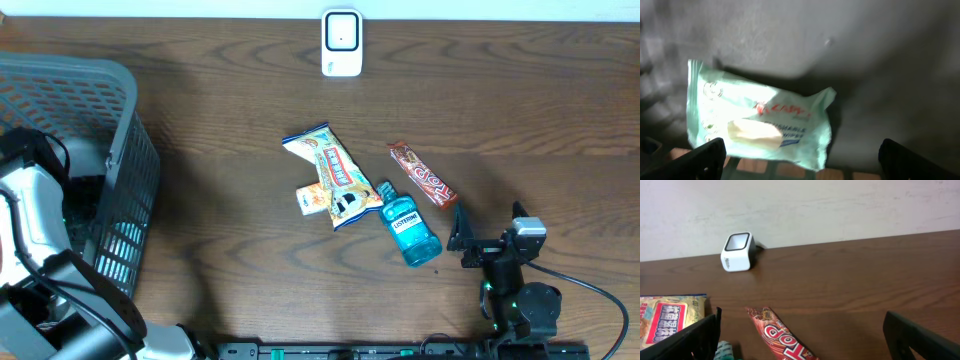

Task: Scan the item barcode
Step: 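Grasp the light-green wipes pack in the basket with the left gripper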

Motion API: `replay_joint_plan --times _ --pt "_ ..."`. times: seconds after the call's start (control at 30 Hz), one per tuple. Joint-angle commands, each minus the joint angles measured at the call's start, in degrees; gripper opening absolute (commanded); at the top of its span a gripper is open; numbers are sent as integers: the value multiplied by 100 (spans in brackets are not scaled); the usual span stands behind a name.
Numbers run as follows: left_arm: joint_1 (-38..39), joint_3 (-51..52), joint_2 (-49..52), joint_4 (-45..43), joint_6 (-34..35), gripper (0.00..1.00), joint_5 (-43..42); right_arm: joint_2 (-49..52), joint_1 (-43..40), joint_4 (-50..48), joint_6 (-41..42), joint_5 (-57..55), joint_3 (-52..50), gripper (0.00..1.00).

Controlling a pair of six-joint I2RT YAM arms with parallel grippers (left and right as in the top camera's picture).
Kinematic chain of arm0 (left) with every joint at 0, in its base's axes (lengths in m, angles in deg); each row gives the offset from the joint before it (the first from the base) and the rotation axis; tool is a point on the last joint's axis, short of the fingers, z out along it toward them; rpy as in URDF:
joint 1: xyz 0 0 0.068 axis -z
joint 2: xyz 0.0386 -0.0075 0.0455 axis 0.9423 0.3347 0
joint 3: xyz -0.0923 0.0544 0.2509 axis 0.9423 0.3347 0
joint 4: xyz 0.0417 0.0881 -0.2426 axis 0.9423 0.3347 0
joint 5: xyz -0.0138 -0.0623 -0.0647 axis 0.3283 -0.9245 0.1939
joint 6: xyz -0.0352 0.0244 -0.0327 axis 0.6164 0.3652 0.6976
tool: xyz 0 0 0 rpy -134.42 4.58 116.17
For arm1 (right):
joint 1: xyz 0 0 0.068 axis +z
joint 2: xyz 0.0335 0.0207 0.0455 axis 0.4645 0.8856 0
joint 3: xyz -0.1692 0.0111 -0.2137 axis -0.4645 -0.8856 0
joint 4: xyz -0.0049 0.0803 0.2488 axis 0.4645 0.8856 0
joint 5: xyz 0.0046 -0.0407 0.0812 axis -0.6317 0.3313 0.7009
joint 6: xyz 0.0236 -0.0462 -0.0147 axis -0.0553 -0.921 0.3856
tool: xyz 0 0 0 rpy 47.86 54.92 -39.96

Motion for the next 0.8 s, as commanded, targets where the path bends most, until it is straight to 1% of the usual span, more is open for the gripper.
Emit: replay_joint_plan --times 0.0,0.07,0.13,0.37,0.63,0.77 --pt "-11 -94 57 146 -96 98 -127 -24 -7 11 37 -28 -15 99" --pt "-13 -94 57 343 -138 98 -116 -24 -7 11 37 -28 -15 99" --pt "-13 -61 57 446 -345 98 -98 -24 -7 11 37 -28 -15 99" --pt "-13 63 184 247 -356 98 -96 -24 -7 11 37 -28 -15 99" --pt "-13 63 933 210 -358 98 -37 -24 -7 11 37 -28 -15 99" --pt "-13 63 1368 332 -422 98 -37 -24 -7 11 37 -28 -15 99"
